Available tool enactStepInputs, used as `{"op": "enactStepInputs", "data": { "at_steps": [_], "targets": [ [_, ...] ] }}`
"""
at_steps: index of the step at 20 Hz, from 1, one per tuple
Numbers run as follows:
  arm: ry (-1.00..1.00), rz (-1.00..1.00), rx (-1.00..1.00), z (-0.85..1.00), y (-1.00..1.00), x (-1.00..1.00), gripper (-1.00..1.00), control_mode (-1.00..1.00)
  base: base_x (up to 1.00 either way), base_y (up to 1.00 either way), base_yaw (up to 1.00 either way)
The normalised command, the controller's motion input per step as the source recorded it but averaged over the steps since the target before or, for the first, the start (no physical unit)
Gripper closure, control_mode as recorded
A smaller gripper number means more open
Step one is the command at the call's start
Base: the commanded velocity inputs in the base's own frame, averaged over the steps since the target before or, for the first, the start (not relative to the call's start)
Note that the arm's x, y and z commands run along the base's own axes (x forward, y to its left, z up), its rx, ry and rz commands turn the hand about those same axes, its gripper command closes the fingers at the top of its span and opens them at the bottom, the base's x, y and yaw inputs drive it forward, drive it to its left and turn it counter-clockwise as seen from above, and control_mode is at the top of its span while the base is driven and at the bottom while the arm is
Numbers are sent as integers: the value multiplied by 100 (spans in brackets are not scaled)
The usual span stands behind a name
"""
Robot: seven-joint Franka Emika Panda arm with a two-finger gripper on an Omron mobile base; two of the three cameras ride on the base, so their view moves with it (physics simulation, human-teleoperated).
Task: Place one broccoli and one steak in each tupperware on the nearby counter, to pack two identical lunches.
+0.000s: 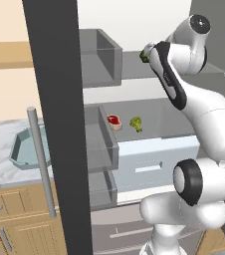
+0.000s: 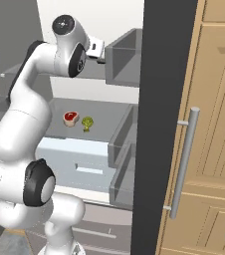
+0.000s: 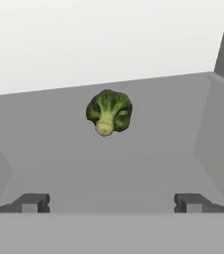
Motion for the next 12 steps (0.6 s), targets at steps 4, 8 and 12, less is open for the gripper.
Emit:
{"op": "enactStepInputs", "data": {
  "at_steps": [4, 8, 12],
  "targets": [
    [2, 0, 0, -9, 0, 56, -100, -100, 0, 0, 0],
    [2, 0, 0, -1, 0, 54, -100, -100, 0, 0, 0],
    [2, 0, 0, 0, 0, 52, -100, -100, 0, 0, 0]
  ]
}}
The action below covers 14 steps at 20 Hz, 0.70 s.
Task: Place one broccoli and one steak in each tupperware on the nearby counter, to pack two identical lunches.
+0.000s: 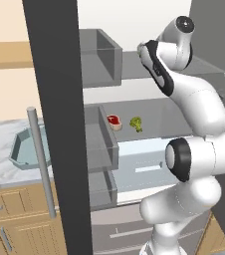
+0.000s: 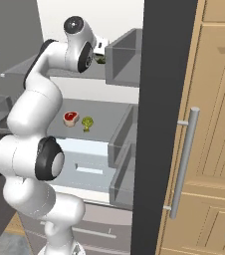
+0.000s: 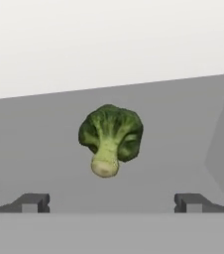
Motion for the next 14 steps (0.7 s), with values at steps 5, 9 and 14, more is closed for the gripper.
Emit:
{"op": "enactStepInputs", "data": {
  "at_steps": [5, 9, 14],
  "targets": [
    [2, 0, 0, -3, 0, 51, -100, -100, 0, 0, 0],
    [1, 0, 0, -12, 0, 50, -100, -100, 0, 0, 0],
    [2, 0, 0, -15, 0, 34, -100, -100, 0, 0, 0]
  ]
}}
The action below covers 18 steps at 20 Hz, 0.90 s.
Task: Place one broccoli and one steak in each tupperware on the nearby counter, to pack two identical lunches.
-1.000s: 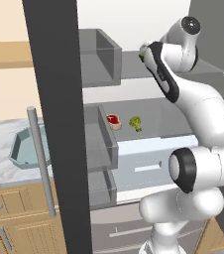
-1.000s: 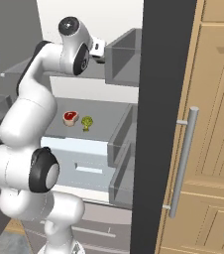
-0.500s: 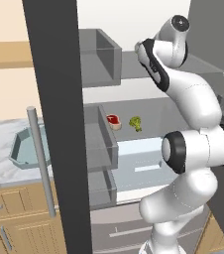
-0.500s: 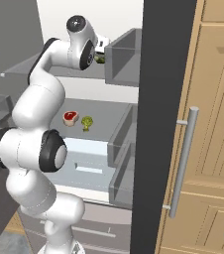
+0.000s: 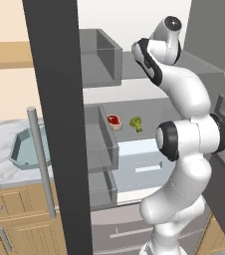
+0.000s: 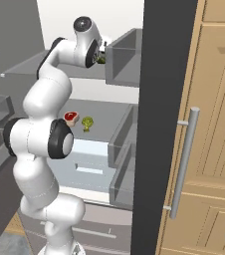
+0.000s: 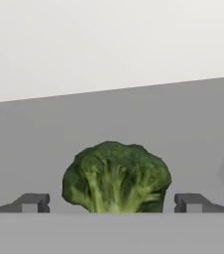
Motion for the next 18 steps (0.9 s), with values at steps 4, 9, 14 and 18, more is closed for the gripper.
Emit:
{"op": "enactStepInputs", "data": {
  "at_steps": [4, 9, 14, 18],
  "targets": [
    [5, 0, 0, -26, 0, 0, -100, -100, 0, 0, 0],
    [5, -1, 0, -27, 0, 0, -100, -100, 0, 0, 0],
    [4, 0, 0, -28, 0, 11, -100, -100, 0, 0, 0],
    [4, -1, 0, -27, 0, 23, 100, -100, 0, 0, 0]
  ]
}}
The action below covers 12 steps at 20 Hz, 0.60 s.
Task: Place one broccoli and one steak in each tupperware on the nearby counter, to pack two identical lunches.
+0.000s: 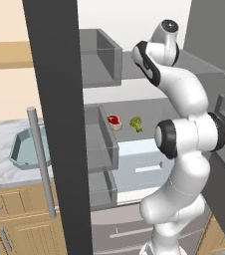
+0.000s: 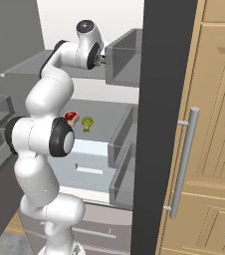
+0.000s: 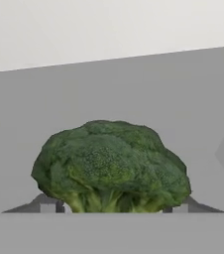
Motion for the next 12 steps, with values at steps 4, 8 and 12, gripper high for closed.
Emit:
{"op": "enactStepInputs", "data": {
  "at_steps": [4, 8, 12],
  "targets": [
    [0, 0, 0, -11, 0, 23, 100, -100, 0, 0, 0],
    [-4, 0, 0, -4, 0, 8, 100, -100, 0, 0, 0],
    [-11, 0, 0, -20, 0, -41, 100, -100, 0, 0, 0]
  ]
}}
